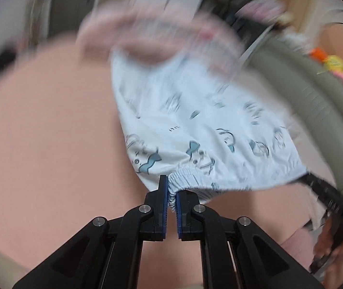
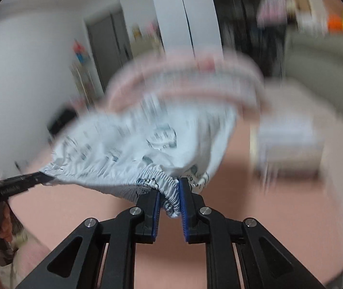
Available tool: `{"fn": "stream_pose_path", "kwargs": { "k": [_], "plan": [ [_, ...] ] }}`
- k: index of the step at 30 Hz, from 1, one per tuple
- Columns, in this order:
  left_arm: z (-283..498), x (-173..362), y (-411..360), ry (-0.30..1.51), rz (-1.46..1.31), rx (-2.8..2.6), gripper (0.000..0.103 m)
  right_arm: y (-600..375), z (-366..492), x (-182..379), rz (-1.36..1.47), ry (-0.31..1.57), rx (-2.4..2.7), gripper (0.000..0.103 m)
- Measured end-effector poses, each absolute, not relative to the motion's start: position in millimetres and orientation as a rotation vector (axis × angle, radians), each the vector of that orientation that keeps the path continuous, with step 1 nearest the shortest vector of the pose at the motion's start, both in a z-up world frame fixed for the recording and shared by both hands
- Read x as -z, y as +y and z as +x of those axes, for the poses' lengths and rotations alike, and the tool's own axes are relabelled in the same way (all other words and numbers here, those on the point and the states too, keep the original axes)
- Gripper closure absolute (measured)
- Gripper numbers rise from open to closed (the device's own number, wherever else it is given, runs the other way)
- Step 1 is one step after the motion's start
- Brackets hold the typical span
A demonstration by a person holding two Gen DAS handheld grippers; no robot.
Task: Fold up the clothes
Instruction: 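Lay the garment flat on the bed, waistband held by both grippers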
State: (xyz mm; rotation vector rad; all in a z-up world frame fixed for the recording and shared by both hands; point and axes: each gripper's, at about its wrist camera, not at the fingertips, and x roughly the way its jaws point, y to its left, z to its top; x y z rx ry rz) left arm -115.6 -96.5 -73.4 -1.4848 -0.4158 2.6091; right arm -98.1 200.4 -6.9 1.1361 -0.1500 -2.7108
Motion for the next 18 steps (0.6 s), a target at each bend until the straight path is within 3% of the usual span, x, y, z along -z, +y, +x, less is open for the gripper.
{"fn": "stream_pose_path", "kwargs": {
  "k": [3, 5, 7, 9, 10, 15, 16, 18],
  "plan": [
    [-115.4, 117.7, -105.2, -0.508, -1.605, -2.534, 0.097, 195.7, -119.9, 112.0, 1.472, -0.171, 2.542, 0.089],
    [-113.9, 140.8, -111.2, -0.570, -1.662, -2.485, 0.096, 198.4, -122.7, 150.7, 1.597, -0.216, 2.462, 0.088],
    [-110.2, 153.4, -119.0, -0.646, -1.688, -2.444, 0.086, 204.2, -115.9, 150.3, 1.565, -0.260, 2.464, 0.080],
    [-100.7, 143.4, -131.2, -0.754, -1.634, -2.420, 0.062, 209.1, -107.4, 137.7, 1.519, -0.261, 2.471, 0.070],
    [-96.2, 138.3, -136.7, -0.800, -1.598, -2.409, 0.058, 211.4, -103.1, 131.0, 1.501, -0.256, 2.473, 0.068],
    [-86.9, 124.1, -160.5, -1.036, -1.474, -2.329, 0.057, 236.9, -85.6, 97.4, 1.371, -0.355, 2.446, 0.057],
    [-90.1, 127.2, -160.0, -1.037, -1.493, -2.330, 0.057, 241.0, -87.4, 95.8, 1.364, -0.395, 2.448, 0.051],
    [-99.5, 139.0, -151.7, -0.995, -1.558, -2.333, 0.057, 246.2, -98.7, 100.1, 1.399, -0.467, 2.462, 0.047]
  ]
}}
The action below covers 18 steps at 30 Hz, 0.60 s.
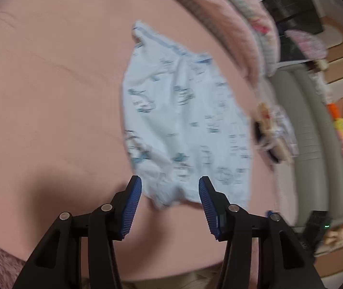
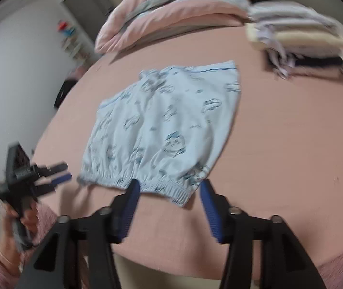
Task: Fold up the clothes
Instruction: 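Lay the garment flat on the bed, waistband held by both grippers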
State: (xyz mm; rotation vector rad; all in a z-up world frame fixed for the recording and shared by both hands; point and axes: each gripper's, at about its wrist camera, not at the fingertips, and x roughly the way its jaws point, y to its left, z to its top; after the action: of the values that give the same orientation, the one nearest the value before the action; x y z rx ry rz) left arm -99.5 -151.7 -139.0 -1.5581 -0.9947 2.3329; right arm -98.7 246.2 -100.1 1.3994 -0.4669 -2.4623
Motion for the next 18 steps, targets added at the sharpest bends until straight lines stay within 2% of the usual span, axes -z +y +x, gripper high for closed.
{"fn": "stream_pose_path", "kwargs": {
  "k": [3, 5, 6, 7, 8, 10, 18],
  "plan": [
    [-106.6, 156.8, -131.7, -0.934, -1.623, -2.290, 0.059, 246.5, -109.8, 109.5, 1.485, -0.532, 2.444, 0.047],
    [-105.7, 158.5, -118.7, -0.835, -1.637, -2.333, 0.069, 238.8, -120.0, 127.0, 1.544, -0.580, 2.365, 0.047],
    [-105.0, 158.6, -113.5, -0.788, -1.640, -2.364, 0.075, 232.4, -122.8, 136.1, 1.570, -0.578, 2.332, 0.051],
    [-103.7, 158.5, -111.2, -0.765, -1.637, -2.389, 0.081, 226.0, -125.6, 145.2, 1.595, -0.576, 2.298, 0.068],
    [-102.2, 157.9, -110.5, -0.764, -1.635, -2.397, 0.087, 219.5, -128.5, 154.3, 1.620, -0.574, 2.264, 0.075],
    [-98.1, 153.9, -109.9, -0.758, -1.629, -2.409, 0.090, 209.2, -129.9, 157.7, 1.621, -0.520, 2.292, 0.087],
    [-67.4, 131.8, -96.9, -0.611, -1.624, -2.427, 0.092, 186.6, -96.5, 107.1, 1.517, -0.234, 2.444, 0.088]
  ]
}}
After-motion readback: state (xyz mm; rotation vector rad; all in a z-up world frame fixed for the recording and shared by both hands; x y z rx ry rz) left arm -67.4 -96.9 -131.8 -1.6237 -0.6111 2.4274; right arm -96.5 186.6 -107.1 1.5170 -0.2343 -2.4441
